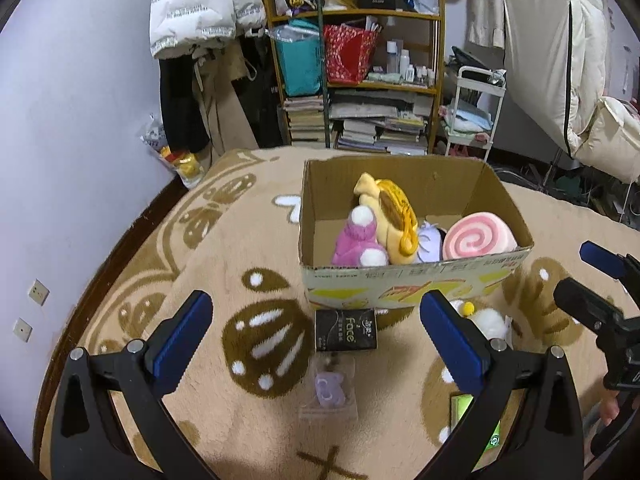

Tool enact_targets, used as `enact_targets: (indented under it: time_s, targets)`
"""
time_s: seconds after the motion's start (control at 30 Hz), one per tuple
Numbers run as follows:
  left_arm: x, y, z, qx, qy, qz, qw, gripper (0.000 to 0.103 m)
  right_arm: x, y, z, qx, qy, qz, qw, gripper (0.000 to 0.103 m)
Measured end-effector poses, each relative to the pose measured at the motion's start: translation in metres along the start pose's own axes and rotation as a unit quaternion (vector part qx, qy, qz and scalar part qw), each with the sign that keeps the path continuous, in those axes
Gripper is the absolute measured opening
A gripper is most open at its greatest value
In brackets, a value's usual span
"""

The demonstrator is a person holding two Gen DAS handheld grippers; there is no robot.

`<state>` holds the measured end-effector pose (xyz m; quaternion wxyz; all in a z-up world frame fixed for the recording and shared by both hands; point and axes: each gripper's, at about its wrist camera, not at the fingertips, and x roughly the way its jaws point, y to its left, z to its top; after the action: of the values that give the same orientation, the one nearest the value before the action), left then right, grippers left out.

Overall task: Organize soft objects
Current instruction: 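Lower the left tool to the black tissue pack while the right tool lowers to the white fluffy toy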

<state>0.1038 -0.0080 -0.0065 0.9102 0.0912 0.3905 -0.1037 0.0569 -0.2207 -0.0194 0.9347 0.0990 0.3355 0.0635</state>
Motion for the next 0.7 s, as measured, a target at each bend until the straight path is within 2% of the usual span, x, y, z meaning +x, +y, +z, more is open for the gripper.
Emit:
enact_targets:
  time_s: [0.23,0.37,0.7]
  targets:
    - [0.037,0.003,-0.007,-0.005,0.048,-0.002,0.9988,0.102,0.018,-0.003,-0.010,0.002,0.032,-0.003,0.999,0.103]
    - [0.052,0.004,-0.008,-0.014,0.074,-0.016,0.9970,0.102,0.029,-0.009,-0.015,0.016,0.051,-0.002,0.999,0.103]
    - [0.081,-0.005,-0.012,-0.004,0.115,-0.022,0.9931,0.102,0.054,-0.020,-0.024,0.038,0.085,-0.009,0.996,0.103]
